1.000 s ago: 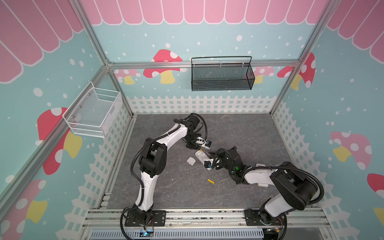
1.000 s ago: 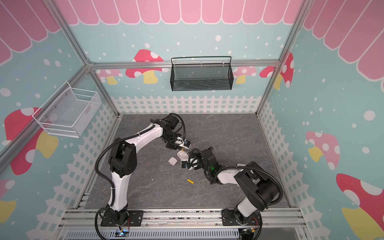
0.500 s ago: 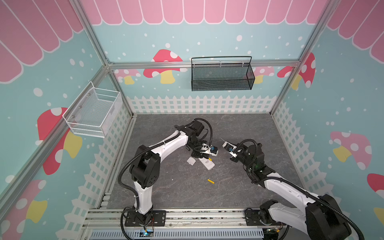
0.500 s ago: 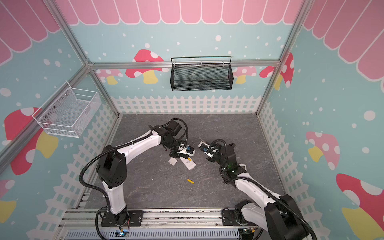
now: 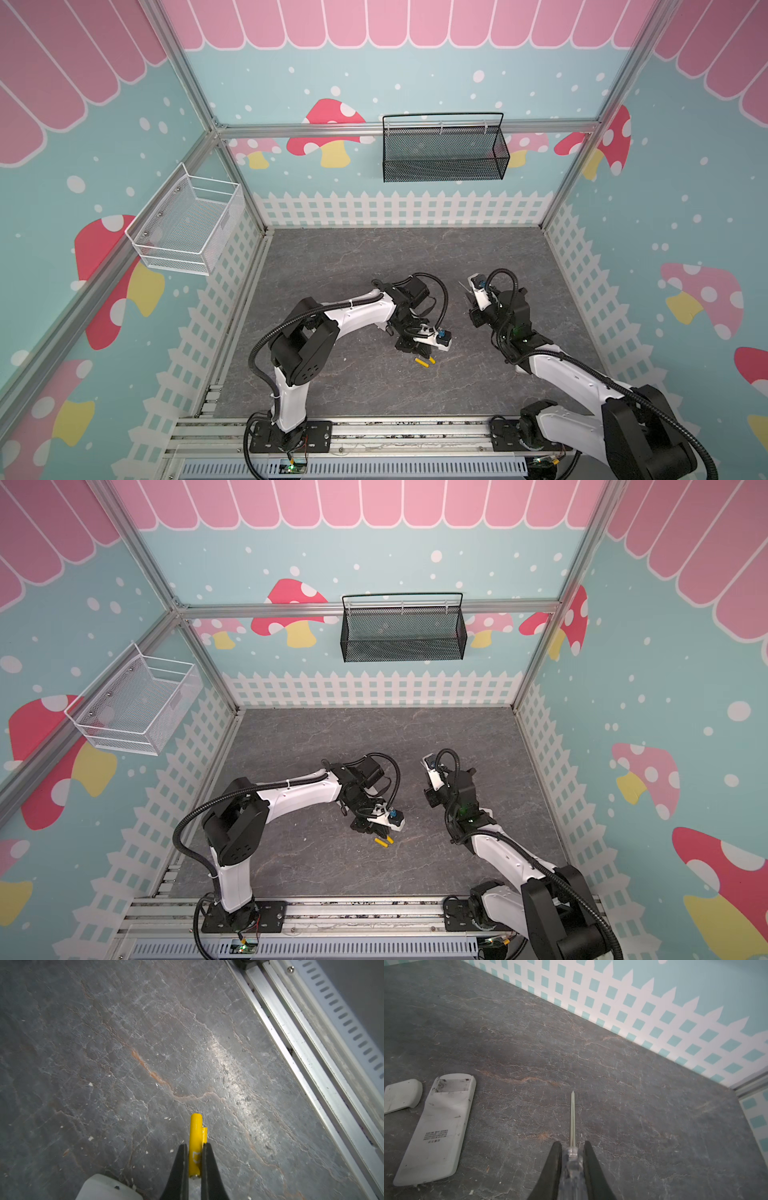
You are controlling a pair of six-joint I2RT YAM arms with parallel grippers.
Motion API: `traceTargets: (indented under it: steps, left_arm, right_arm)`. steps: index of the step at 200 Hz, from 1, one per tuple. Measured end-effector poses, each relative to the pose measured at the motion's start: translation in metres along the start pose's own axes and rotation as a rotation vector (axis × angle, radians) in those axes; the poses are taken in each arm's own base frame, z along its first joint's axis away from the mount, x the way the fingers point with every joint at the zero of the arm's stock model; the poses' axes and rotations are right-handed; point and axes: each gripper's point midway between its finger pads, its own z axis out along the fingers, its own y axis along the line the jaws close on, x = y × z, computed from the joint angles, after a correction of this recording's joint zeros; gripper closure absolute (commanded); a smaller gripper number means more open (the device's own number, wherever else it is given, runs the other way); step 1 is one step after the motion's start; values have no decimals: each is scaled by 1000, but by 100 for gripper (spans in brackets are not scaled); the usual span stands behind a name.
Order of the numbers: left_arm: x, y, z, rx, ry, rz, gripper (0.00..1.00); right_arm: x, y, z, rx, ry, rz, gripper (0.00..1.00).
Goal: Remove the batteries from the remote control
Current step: 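Pull the yellow battery out with the left gripper while the right gripper withdraws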
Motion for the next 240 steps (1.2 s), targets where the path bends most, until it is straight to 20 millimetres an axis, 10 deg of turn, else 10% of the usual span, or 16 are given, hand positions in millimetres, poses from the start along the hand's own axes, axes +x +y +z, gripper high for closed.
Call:
traceTargets:
  steps: [164,240]
  left_arm:
    - [36,18,6,-91,35,-6,91]
    - [40,16,-3,-70,75,19,55]
  right_arm:
    - [63,-1,26,41,95,487,92]
    - [86,4,33,45,148,519,84]
